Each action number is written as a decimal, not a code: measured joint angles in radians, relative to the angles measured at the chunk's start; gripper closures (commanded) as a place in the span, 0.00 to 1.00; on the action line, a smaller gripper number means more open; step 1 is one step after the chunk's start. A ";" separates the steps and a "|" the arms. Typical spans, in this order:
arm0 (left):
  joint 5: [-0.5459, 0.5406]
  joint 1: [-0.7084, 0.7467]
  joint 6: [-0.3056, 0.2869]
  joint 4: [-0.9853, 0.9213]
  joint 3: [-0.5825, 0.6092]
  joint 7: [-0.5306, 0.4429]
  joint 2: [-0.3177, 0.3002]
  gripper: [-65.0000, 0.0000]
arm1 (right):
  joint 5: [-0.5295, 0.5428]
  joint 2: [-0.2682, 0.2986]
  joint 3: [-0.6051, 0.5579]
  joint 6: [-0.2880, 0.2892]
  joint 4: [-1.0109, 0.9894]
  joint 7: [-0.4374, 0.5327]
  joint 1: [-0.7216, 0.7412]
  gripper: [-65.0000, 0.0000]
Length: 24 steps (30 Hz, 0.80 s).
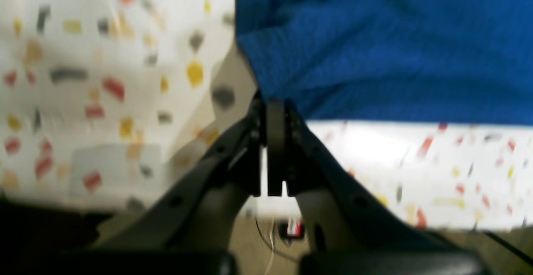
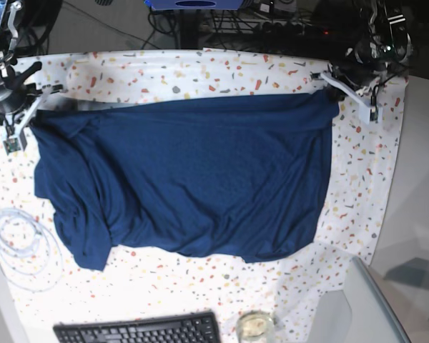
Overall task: Layout the t-shirt on the table in an organized manner, then fold the t-shirt properly
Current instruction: 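Pull the gripped shirt corner with the left gripper away from the right gripper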
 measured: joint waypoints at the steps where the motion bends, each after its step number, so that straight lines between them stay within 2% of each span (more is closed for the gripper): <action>1: 0.002 0.013 0.000 0.007 0.000 0.003 0.001 1.00 | 0.000 0.000 0.000 0.000 0.000 0.000 -0.001 1.00; 7: -0.001 0.072 0.000 0.056 0.000 0.003 -0.002 1.00 | 0.000 0.000 0.003 0.000 0.000 -0.001 -0.008 1.00; 11: 0.006 0.097 0.000 0.060 0.000 0.066 -0.003 1.00 | 0.000 0.000 0.004 0.000 0.000 0.000 -0.008 1.00; 24: 0.006 0.090 0.000 0.074 0.000 0.061 -0.004 1.00 | 0.000 0.000 0.004 0.000 0.002 0.001 -0.023 1.00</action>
